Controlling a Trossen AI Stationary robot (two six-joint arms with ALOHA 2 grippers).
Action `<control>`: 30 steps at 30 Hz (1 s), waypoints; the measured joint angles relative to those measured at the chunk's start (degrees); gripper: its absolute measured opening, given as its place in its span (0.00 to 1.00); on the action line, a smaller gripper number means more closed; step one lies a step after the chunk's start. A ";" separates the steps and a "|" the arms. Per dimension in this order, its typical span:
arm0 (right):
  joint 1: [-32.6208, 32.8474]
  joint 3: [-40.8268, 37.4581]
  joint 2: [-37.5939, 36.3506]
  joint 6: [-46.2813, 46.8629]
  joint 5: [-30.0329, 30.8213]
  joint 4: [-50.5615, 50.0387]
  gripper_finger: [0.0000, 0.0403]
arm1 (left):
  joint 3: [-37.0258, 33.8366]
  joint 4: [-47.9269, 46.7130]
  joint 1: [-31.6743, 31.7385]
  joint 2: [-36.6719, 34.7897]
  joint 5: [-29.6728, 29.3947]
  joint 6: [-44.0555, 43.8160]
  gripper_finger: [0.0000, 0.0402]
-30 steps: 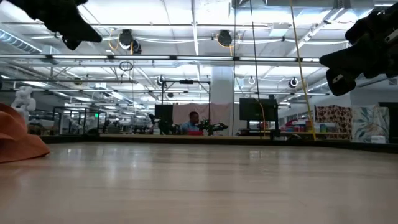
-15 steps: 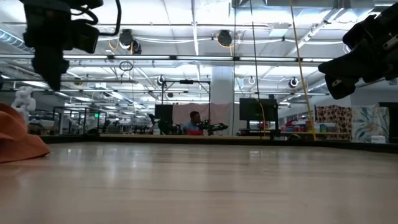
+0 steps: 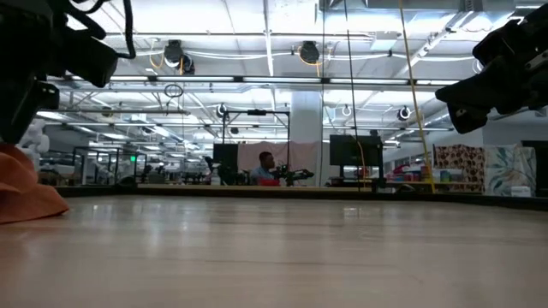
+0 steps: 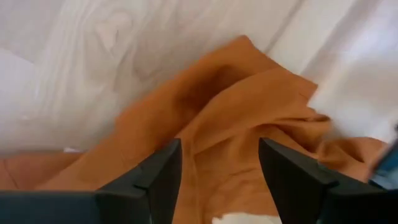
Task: Roll towel
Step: Roll the brown towel
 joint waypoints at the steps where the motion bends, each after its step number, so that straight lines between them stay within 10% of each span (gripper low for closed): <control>1: 0.00 -0.01 0.00 -0.05 0.23 0.04 0.00 | 0.00 -0.70 -0.83 1.21 -0.62 -0.32 0.53; 12: 0.00 0.00 0.02 -0.07 0.68 0.15 0.00 | 1.27 10.67 -5.64 14.82 -3.03 -2.29 0.03; 30: 0.00 -0.01 0.02 7.99 1.19 0.50 0.00 | 37.60 13.44 4.52 27.78 -21.76 23.06 0.03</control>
